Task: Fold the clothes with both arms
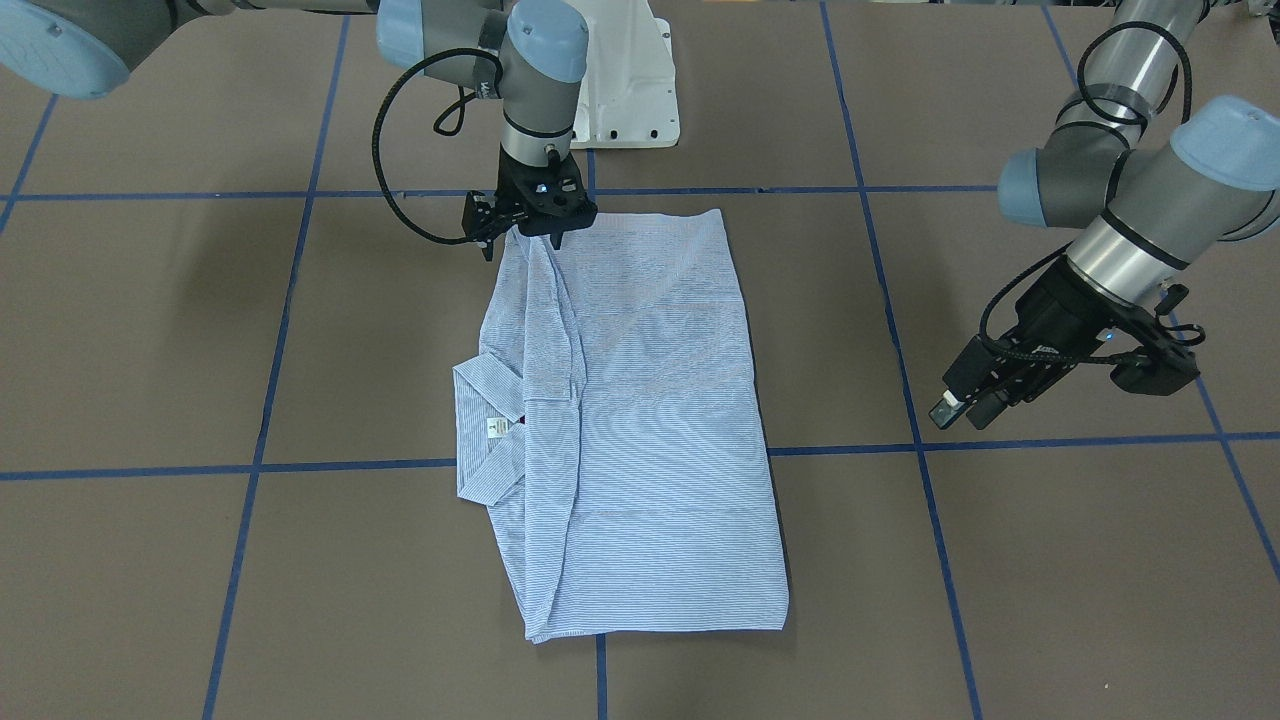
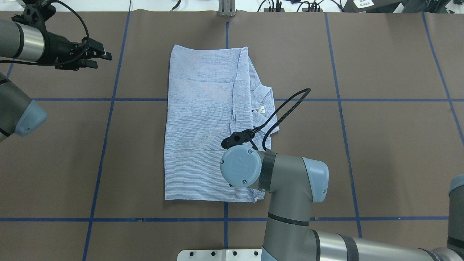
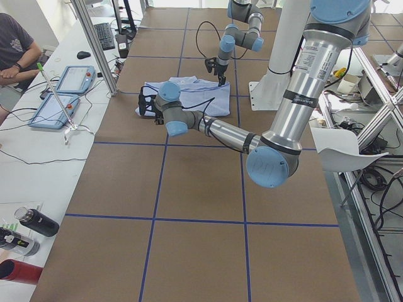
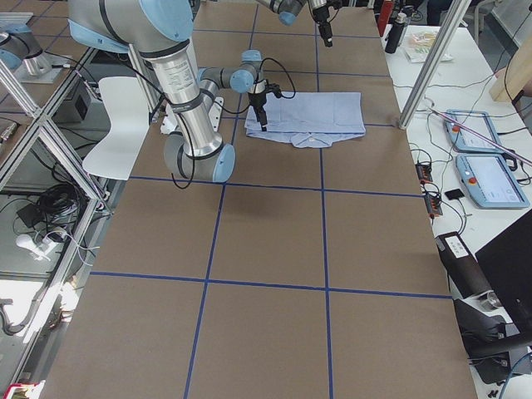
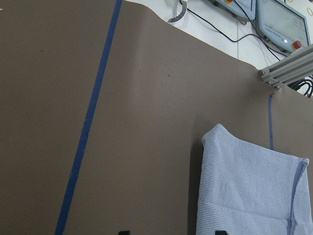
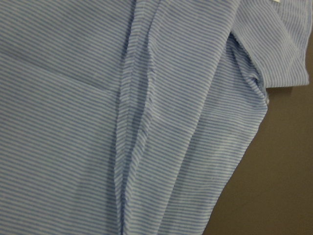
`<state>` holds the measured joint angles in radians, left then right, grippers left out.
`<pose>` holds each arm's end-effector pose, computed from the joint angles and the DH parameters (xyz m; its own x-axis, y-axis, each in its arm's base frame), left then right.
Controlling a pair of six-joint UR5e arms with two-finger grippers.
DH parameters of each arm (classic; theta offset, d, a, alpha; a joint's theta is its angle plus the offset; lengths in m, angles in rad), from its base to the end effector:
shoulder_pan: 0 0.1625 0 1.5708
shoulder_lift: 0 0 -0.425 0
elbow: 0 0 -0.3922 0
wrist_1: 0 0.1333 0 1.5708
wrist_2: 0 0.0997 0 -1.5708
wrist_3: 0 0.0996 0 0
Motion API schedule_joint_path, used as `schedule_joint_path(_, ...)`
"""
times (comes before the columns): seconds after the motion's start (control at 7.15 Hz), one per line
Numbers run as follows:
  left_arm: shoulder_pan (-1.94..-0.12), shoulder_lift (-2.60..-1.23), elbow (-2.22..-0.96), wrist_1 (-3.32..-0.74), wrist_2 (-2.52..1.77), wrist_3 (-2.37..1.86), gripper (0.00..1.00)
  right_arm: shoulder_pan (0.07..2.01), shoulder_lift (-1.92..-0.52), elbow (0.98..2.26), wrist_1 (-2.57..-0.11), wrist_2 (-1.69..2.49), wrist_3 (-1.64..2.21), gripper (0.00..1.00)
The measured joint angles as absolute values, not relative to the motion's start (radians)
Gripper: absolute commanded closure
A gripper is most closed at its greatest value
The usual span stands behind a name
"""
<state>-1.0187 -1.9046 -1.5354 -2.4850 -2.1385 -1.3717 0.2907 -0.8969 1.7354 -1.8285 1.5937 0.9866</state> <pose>0.2613 -0.5763 0.3848 0.2700 -0.1203 -0.9553 0.4084 0.9128 0.0005 -0.5999 -0.3162 0.2315 0.8195 -0.3304 0.4682 0.2128 0.9341 0.2867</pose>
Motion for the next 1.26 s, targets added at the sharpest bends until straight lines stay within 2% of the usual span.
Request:
schedule_joint_path(0.98,-1.019,-1.905,-1.540,-2.484,-2.144,-1.373,0.34,0.295,-0.918,1.706,-1.847,1.601,0.899,0.00)
schedule_joint_path(1.26,-1.019,-1.905,-1.543,-2.484,-2.144,-1.373,0.34,0.312,-0.975,1.776,-1.888,1.601,0.866,0.00)
